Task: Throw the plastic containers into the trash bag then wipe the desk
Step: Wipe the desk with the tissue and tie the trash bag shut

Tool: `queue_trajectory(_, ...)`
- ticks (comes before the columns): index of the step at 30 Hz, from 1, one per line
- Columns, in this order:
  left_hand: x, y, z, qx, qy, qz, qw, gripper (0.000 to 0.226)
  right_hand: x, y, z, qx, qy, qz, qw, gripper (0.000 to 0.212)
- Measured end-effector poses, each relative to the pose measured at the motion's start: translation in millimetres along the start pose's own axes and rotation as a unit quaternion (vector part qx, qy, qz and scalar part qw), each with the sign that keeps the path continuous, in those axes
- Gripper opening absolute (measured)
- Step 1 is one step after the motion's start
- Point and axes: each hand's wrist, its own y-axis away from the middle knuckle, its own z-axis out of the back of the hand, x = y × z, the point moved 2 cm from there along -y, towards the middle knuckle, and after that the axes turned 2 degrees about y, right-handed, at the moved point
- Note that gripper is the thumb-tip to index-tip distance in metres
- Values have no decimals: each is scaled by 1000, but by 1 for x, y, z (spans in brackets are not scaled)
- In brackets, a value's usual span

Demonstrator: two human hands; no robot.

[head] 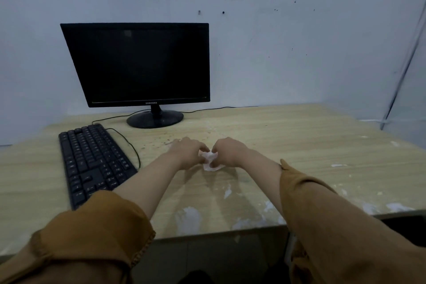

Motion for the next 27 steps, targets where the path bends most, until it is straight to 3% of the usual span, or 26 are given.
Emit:
queue_trajectory(3, -5, -2, -7, 9, -21, -5, 1000, 36, 2, 0, -3, 3, 1, -3, 1000, 36)
queue_trajectory(10, -7, -5, -1, -37, -19, -4, 999, 24, 7, -1, 7, -24, -18, 2, 1000, 13)
queue_trajectory(13, -3, -5, 14, -149, 40, 14, 988, 14, 7, -2, 20, -134, -39, 8, 990, 15)
queue_trajectory(16, 0, -3, 25, -251, 19, 5, 968, 9, 14, -2, 24, -262, 43, 48, 963, 19)
queue_trajectory(18, 5, -2, 24, -215, -33, -12, 976, 11, 16, -5, 19, -212, 56, 63, 974, 21)
queue_trajectory(22, 19, 6, 8, -22, -9, -58, 998, 15, 10, -3, 13, 12, 26, 94, 995, 28)
queue_trajectory(27, 30, 15, 6, -4, 87, -76, 993, 36, 4, 4, 18, -27, -14, 91, 995, 41)
